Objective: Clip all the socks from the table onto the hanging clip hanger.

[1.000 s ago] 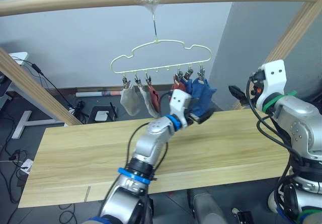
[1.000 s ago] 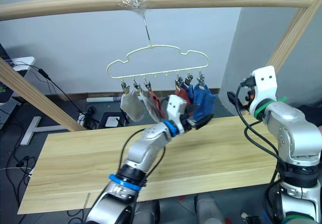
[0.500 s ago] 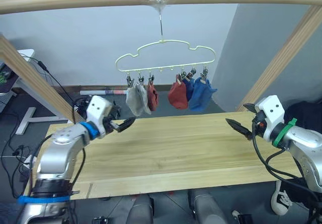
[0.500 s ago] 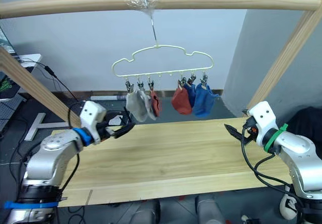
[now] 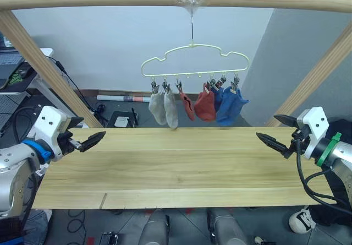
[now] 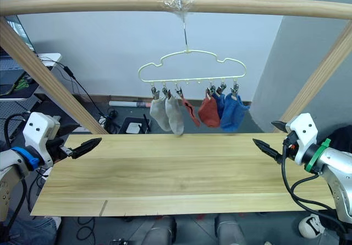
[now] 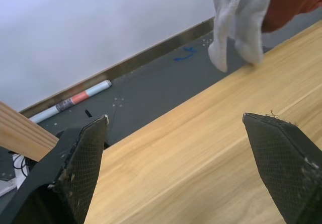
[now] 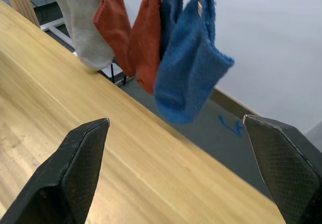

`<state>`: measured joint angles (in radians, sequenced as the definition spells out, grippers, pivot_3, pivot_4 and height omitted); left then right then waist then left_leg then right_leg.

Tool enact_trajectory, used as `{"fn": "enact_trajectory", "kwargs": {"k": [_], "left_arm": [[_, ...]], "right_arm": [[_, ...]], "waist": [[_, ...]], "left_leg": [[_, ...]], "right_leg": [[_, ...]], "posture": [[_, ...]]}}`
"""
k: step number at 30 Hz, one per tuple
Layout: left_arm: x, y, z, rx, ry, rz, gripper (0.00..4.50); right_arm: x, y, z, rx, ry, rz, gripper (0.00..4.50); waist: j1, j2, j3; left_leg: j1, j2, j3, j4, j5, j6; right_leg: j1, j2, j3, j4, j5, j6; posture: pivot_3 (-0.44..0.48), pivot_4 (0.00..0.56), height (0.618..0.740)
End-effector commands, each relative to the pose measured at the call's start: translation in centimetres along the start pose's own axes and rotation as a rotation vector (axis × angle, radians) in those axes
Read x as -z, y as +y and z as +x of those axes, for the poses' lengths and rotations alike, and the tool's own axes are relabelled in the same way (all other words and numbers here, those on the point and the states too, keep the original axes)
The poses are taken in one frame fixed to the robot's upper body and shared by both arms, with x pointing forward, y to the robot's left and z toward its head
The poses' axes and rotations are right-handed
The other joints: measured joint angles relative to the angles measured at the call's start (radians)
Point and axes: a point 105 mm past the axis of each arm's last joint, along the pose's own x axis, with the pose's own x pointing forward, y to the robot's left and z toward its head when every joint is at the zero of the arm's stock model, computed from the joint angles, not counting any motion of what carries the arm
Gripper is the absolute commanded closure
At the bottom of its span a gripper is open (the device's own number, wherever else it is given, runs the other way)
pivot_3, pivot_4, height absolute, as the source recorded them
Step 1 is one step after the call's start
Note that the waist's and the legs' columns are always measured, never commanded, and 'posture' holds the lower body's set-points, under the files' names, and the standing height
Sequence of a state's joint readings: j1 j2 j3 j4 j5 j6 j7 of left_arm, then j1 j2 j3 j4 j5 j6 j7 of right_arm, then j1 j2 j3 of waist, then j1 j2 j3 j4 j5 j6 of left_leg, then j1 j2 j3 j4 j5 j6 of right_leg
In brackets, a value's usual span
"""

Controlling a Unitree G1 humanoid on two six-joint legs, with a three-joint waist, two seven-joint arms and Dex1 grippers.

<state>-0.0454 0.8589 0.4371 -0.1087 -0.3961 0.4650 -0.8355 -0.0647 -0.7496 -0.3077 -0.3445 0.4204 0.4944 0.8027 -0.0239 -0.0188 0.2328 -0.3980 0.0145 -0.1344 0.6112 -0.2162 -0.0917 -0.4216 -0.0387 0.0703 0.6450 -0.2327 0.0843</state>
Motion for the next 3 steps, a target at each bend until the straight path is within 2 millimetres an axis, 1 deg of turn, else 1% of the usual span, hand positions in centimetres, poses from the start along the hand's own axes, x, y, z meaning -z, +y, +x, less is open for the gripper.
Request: {"fn": "enact_trajectory", "kwargs": {"k": [1,3], "left_arm": [[-1.44,-0.32,0.54,0.012,-0.06,0.003,0.02],[-1.73,-0.22,0.73,0.007,-0.074,-0.006,0.02]], "right_arm": [[-1.16,-0.42,-0.23,0.004,-0.032,-0.037,0.01],[-1.16,-0.36,-0.29,-0.001,-0.028,-0.045,0.01]], "waist": [[0.001,-0.001,0.0],[0.001,-0.001,-0.001]], "left_leg": [[0.0,0.0,0.0,0.0,0.0,0.0],[0.0,0.0,0.0,0.0,0.0,0.0]], "right_leg": [[0.0,0.0,0.0,0.0,0.0,0.0],[0.0,0.0,0.0,0.0,0.002,0.003]], "posture": [[0.099,0.145,0.74],[0.096,0.144,0.74]]}}
